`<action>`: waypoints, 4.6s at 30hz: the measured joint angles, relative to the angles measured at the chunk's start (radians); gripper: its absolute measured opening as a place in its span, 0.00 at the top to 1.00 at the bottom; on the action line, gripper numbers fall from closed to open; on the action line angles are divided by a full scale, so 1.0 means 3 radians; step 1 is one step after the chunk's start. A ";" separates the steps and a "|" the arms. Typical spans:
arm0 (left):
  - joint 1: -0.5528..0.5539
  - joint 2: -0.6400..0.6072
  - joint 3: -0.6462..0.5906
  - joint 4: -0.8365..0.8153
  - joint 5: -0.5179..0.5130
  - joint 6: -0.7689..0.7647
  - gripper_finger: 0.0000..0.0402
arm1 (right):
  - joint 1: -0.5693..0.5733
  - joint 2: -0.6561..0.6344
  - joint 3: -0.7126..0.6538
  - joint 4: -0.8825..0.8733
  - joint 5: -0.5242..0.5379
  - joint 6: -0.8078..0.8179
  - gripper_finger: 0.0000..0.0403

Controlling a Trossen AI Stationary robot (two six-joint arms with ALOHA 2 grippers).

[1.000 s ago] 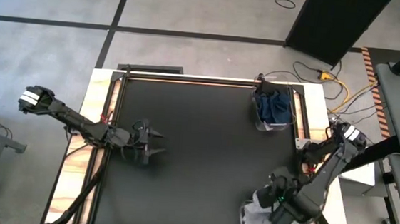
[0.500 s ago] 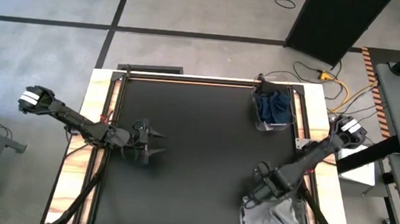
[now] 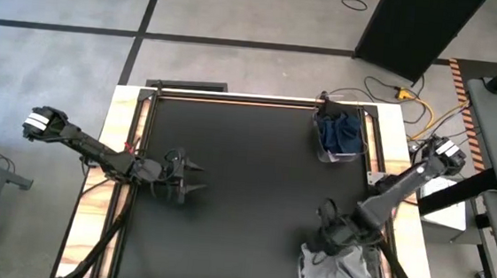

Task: Sort towels by color in basket
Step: Put the gray towel into the bottom transparent bin

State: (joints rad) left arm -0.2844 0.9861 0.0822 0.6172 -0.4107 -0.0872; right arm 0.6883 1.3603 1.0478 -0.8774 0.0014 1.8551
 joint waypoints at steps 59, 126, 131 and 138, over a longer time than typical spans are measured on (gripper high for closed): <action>0.0017 -0.0030 0.0117 -0.0069 -0.0003 0.0338 0.40 | 0.1036 0.0978 0.1642 -0.0783 0.0018 0.0887 0.48; 0.0044 -0.0081 0.0122 -0.0130 0.0016 0.0063 0.40 | 0.1004 0.1356 0.0648 -0.0147 -0.0894 0.0773 0.61; 0.0044 -0.0082 0.0140 -0.0143 0.0030 0.0084 0.40 | 0.0897 0.1270 0.0525 -0.0015 -0.0928 0.0461 0.65; 0.0044 -0.0082 0.0140 -0.0148 0.0032 -0.0056 0.40 | 0.0908 0.0948 0.0776 -0.0149 -0.0857 0.0489 0.55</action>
State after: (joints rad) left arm -0.2711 0.9615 0.1242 0.5729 -0.4011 -0.1041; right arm 0.9606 1.6448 1.2806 -0.9222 -0.2558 2.0019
